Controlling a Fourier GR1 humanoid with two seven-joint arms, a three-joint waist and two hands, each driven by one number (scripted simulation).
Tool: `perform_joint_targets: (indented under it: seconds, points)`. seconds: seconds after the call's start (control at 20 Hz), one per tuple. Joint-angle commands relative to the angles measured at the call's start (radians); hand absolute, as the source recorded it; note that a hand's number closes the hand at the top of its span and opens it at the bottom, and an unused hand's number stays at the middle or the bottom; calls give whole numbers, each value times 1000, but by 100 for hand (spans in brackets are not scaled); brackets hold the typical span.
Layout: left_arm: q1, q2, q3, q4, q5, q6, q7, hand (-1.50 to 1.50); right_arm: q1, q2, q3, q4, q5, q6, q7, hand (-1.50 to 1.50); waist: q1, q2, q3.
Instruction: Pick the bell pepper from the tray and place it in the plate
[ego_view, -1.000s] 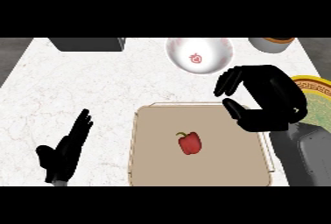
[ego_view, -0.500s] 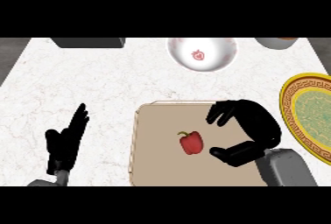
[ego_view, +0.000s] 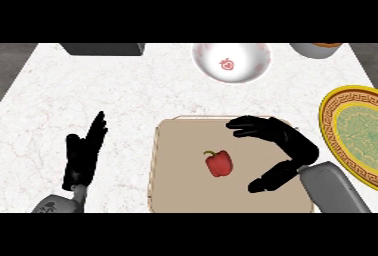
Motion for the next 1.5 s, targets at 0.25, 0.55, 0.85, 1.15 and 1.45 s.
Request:
perform_joint_targets:
  seconds: [0.25, 0.55, 0.85, 1.15, 1.45]
  points:
    - [8, -16, 8, -44, -21, 15, 60, 0, -99, -75, 84, -21, 275, -54, 69, -150, -9, -8, -3]
    - [-30, 11, 51, -31, -15, -26, 72, 0, -131, -105, 184, -14, 407, 46, 173, -150, -11, -7, -3]
    - [-1, -35, 56, -51, -68, -28, 76, 0, -140, -10, 194, 26, 513, 64, 227, -150, -9, -6, -3]
    - [24, -67, 95, -30, -111, -72, 47, 0, -170, 52, 146, 122, 605, 51, 166, -150, -9, -6, -3]
    - [55, -110, 117, -75, -161, -74, 88, 0, -111, 70, 121, 47, 654, 114, 162, -150, -12, -7, -3]
